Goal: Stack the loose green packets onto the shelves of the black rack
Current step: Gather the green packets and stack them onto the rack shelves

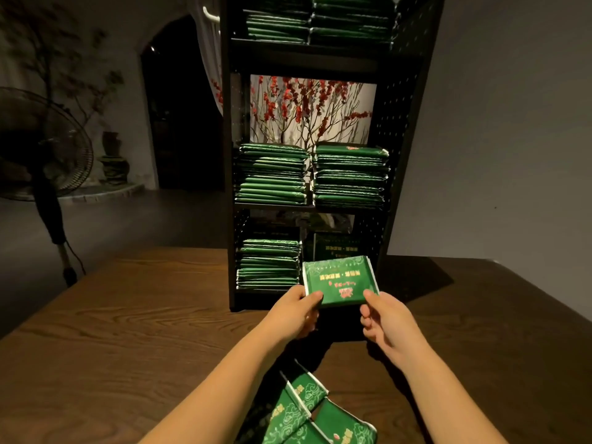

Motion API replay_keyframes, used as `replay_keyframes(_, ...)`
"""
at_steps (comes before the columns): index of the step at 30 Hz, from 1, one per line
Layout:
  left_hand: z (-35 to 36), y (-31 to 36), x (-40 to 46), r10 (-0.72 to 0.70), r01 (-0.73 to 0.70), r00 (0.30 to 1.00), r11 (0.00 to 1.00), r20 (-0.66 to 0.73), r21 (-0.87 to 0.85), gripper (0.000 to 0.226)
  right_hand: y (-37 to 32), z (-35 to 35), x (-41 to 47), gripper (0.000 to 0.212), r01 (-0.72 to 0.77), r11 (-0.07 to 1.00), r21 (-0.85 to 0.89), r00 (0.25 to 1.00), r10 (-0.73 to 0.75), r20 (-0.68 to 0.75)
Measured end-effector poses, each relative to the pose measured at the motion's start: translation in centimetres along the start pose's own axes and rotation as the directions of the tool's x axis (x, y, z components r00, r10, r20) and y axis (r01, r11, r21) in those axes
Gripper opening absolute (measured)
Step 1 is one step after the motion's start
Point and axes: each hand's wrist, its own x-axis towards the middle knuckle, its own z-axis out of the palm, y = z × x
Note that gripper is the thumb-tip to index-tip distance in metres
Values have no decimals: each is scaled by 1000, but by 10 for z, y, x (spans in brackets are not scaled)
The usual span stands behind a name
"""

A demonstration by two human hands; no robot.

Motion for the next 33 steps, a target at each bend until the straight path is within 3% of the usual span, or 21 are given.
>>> replay_keyframes(2, 14, 12, 8, -81, 72, 996, 973, -35, -221, 25, -10, 2, 9, 13, -70, 983, 171, 996, 80, -49)
replay_keyframes(6, 33, 25, 31, -284, 191, 955, 807, -83, -559, 22, -20, 8, 25, 19, -152, 947, 282, 978, 185, -96)
replay_keyframes(10, 40, 23, 39, -353, 197, 931, 696, -91, -691, 26, -21, 15, 30, 26, -197, 921, 335, 967, 239, -90)
replay_keyframes(15, 43, 23, 38, -372, 169, 926, 567, -67, -806, 14, -19, 17, 30, 28, -194, 887, 420, 968, 242, -63)
replay_keyframes(18, 46, 23, 38, -359, 152, 929, 584, -86, -797, 13, -20, 16, 29, 19, -190, 895, 404, 969, 238, -71)
replay_keyframes(26, 47, 14, 35, -311, 94, 941, 618, -133, -780, 9, -12, 10, 26, 21, -150, 915, 374, 969, 211, -127)
replay_keyframes(31, 44, 17, 15, -224, 130, 971, 782, -80, -610, 9, -10, 16, 8, 11, -107, 986, 127, 979, 127, -161)
replay_keyframes(33, 39, 14, 6, -138, 101, 989, 899, -56, -426, 7, -7, 16, -1, 9, -54, 998, -28, 988, 50, -143)
